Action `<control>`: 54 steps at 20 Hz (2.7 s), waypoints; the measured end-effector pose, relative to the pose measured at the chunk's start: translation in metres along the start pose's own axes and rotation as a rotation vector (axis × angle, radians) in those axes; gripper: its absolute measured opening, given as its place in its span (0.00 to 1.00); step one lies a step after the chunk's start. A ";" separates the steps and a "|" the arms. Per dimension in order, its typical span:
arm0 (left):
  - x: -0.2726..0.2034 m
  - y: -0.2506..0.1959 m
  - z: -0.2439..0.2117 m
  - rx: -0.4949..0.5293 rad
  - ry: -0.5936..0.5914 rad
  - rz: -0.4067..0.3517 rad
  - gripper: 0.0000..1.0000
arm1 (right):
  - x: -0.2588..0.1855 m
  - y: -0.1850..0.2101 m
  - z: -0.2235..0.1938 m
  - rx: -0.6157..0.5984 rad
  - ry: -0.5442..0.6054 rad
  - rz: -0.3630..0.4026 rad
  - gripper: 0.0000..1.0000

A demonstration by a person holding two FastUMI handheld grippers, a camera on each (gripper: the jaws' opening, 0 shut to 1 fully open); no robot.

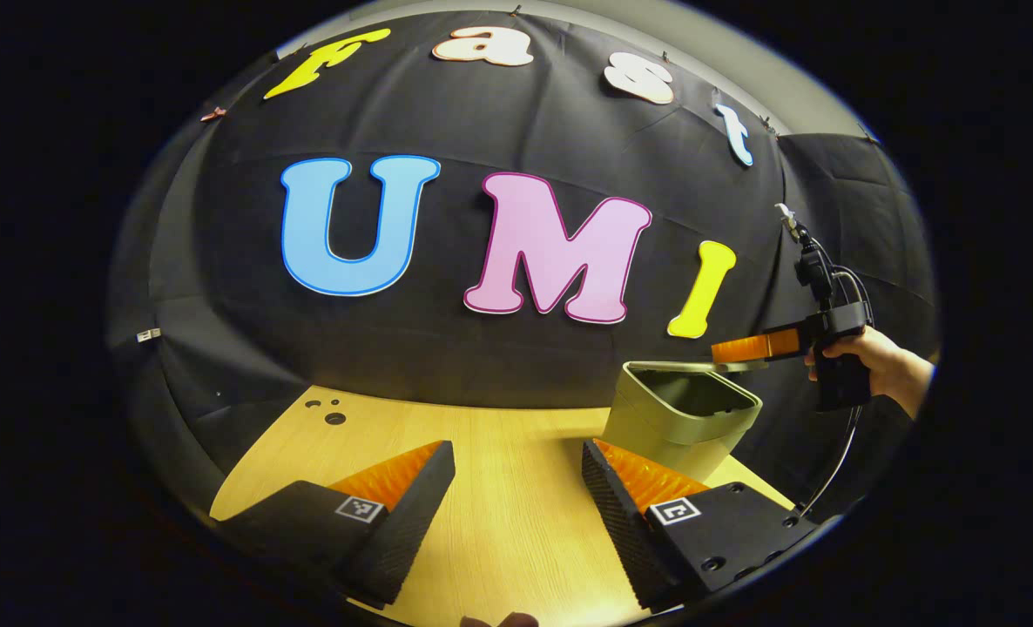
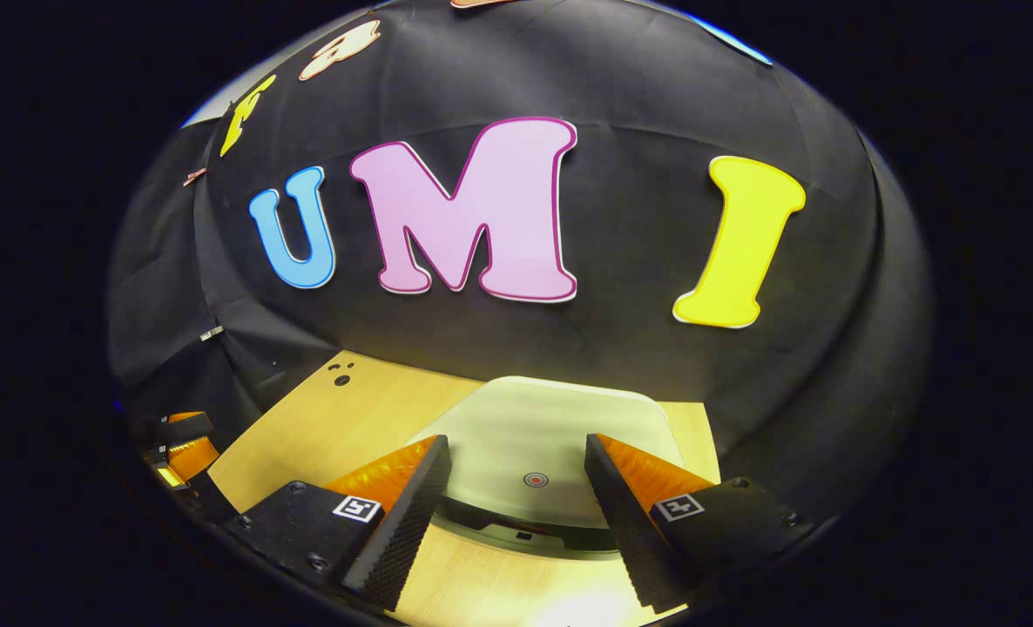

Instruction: Press the lid of the desktop garbage bin to open it, pick up the crumpled paper on the desktop and throw it into the bin, then pick up the pop can on the desktop and drop it into the bin, and finally close the garbage bin lid.

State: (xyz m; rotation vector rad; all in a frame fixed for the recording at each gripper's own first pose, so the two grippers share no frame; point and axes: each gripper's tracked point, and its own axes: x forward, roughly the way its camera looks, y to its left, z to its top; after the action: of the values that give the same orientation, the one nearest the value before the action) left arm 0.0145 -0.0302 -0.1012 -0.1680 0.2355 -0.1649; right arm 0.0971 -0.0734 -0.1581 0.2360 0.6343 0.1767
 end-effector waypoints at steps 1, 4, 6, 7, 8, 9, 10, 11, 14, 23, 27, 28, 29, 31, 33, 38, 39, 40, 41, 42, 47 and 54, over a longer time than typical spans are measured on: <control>-0.001 -0.002 0.000 0.000 0.001 -0.003 0.95 | 0.001 -0.001 -0.005 -0.001 0.018 0.000 0.98; 0.000 -0.005 -0.004 0.001 0.008 -0.011 0.95 | 0.002 -0.004 -0.015 -0.016 0.059 -0.001 0.98; 0.001 -0.007 -0.006 0.000 0.013 -0.012 0.95 | 0.002 -0.004 -0.022 -0.025 0.084 0.004 0.97; 0.000 -0.007 -0.006 -0.001 0.014 -0.011 0.95 | 0.003 -0.003 -0.024 -0.028 0.099 0.007 0.98; 0.000 -0.007 -0.007 -0.002 0.017 -0.012 0.95 | 0.004 -0.002 -0.029 -0.031 0.115 0.011 0.98; -0.001 -0.007 -0.007 -0.003 0.017 -0.012 0.95 | 0.005 -0.002 -0.032 -0.032 0.131 0.016 0.98; -0.001 -0.007 -0.008 -0.003 0.017 -0.011 0.95 | 0.005 0.000 -0.034 -0.031 0.145 0.023 0.98; -0.001 -0.006 -0.007 -0.002 0.017 -0.010 0.95 | 0.006 0.002 -0.037 -0.027 0.159 0.031 0.97; 0.001 -0.005 -0.008 -0.006 0.019 -0.005 0.95 | 0.009 0.003 -0.045 -0.031 0.201 0.038 0.96; 0.004 -0.002 -0.009 -0.011 0.027 0.001 0.95 | 0.011 0.003 -0.059 -0.069 0.274 0.066 0.97; 0.006 0.001 -0.010 -0.018 0.028 0.006 0.95 | 0.013 0.003 -0.064 -0.101 0.294 0.076 0.98; 0.007 0.001 -0.010 -0.022 0.028 0.006 0.95 | 0.012 0.003 -0.069 -0.123 0.307 0.073 0.98; 0.007 0.001 -0.010 -0.027 0.028 0.004 0.95 | 0.014 0.003 -0.067 -0.138 0.301 0.070 0.98; 0.007 0.000 -0.010 -0.032 0.028 0.000 0.95 | 0.015 0.003 -0.065 -0.119 0.304 0.072 0.99; 0.008 -0.002 -0.010 -0.033 0.026 -0.005 0.95 | 0.013 0.003 -0.058 -0.082 0.286 0.076 0.99; 0.007 -0.004 -0.007 -0.013 0.020 -0.009 0.95 | 0.011 0.007 -0.056 -0.064 0.239 0.080 0.97; 0.006 -0.003 -0.006 -0.010 0.019 -0.007 0.95 | 0.010 0.008 -0.054 -0.070 0.222 0.080 0.96; 0.006 -0.003 -0.005 -0.010 0.018 -0.006 0.95 | 0.009 0.009 -0.053 -0.078 0.202 0.074 0.96; 0.006 -0.002 -0.004 -0.010 0.016 -0.006 0.95 | 0.007 0.011 -0.049 -0.084 0.178 0.075 0.96; 0.006 -0.003 -0.003 -0.009 0.013 -0.006 0.95 | 0.004 0.013 -0.046 -0.088 0.151 0.073 0.96; 0.007 -0.003 0.001 0.004 0.009 -0.001 0.95 | -0.022 0.028 -0.025 -0.108 0.007 0.079 0.96; 0.013 -0.014 0.003 0.012 0.010 -0.016 0.95 | -0.066 0.064 -0.009 -0.105 -0.113 0.135 0.96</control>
State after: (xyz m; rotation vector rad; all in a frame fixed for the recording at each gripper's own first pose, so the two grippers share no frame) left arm 0.0257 -0.0454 -0.0984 -0.1575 0.2429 -0.1829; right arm 0.0336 -0.0263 -0.1110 0.1864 0.4953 0.3229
